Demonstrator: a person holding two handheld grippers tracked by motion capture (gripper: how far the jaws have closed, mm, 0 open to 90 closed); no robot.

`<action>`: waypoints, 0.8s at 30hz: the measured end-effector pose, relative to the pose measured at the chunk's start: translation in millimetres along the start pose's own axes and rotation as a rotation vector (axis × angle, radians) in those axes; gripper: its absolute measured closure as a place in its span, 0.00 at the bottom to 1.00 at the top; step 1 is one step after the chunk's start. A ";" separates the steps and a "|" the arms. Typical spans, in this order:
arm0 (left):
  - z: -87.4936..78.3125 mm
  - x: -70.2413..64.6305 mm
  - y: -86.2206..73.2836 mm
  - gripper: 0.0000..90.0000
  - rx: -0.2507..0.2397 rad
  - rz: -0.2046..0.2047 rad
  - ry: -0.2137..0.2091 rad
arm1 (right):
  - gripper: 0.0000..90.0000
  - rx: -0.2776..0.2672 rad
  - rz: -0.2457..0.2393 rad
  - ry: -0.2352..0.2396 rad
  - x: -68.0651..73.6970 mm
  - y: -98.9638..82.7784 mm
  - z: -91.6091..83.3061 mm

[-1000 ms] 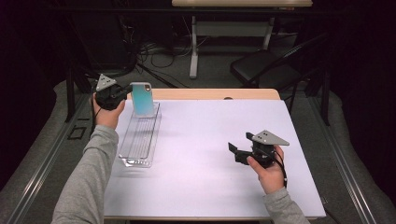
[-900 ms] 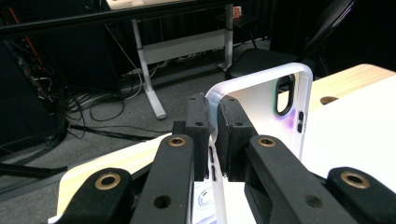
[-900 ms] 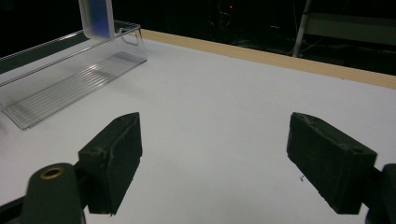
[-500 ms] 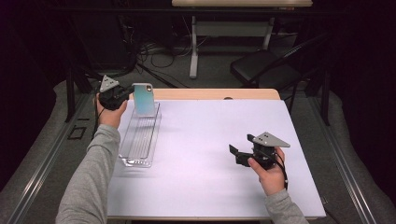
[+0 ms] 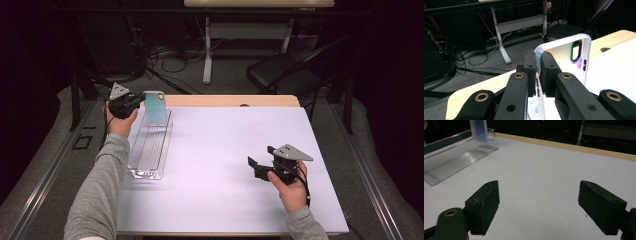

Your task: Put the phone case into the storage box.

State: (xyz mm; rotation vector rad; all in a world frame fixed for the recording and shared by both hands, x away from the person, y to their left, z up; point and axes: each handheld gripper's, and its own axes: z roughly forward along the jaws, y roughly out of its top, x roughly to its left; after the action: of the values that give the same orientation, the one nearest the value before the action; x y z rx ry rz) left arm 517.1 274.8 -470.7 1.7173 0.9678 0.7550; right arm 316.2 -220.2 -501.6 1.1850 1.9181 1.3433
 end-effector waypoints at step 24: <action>10.0 6.4 -9.2 0.93 -0.015 -0.008 -0.017 | 0.19 0.005 -0.001 -0.023 0.8 -5.2 -8.3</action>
State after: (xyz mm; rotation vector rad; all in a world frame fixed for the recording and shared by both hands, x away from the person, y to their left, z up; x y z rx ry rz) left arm 526.2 277.7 -482.3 1.7035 0.9551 0.7391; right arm 307.4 -224.2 -503.3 1.1971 1.9069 1.3188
